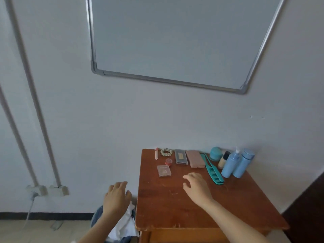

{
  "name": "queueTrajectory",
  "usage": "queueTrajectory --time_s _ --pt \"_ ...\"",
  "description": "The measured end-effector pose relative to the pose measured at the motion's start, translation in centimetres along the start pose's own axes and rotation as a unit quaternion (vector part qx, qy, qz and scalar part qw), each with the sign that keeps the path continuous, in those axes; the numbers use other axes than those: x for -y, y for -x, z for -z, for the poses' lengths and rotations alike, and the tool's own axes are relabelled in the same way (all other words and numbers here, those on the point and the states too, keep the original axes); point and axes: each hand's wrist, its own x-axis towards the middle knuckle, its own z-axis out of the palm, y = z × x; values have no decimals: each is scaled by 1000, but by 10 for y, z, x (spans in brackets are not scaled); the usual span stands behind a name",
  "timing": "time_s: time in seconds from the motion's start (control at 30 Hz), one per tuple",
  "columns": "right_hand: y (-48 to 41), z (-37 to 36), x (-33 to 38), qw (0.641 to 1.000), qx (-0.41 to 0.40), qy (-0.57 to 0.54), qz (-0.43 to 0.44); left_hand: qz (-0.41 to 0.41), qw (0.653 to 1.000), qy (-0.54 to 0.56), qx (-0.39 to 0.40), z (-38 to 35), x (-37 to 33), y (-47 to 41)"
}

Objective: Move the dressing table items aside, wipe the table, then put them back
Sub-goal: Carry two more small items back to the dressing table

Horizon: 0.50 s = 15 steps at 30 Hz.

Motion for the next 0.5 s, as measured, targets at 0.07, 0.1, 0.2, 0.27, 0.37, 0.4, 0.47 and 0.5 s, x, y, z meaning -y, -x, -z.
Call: queueTrajectory --time_s 0.07,0.1,0.2,0.27,0.37,0.4,0.47,0.5 --pt "-36 2 -15 1000 -13 -9 -15 -6 1000 -6 2 -10 -16 -34" --pt "-54 1 -22 1000 -17 -18 -19 -6 1000 -5 5 -17 -24 -51" --pt "-105 -16 -37 999 -7 -48 -20 4 1000 2 25 -37 -53 -104" --pt "-135 -30 -43 997 22 -66 -16 22 999 11 41 -50 -70 -136" --pt "-183 -51 -50 995 57 -84 6 42 997 9 60 -69 -88 -179" --pt "-200 -56 -52 994 66 -90 10 49 997 10 63 -75 -91 -192" --pt "-230 -63 -55 991 81 -104 13 59 996 10 63 -86 -98 -214" --pt "-242 -66 -56 990 87 -107 14 61 996 7 64 -91 -100 -224"
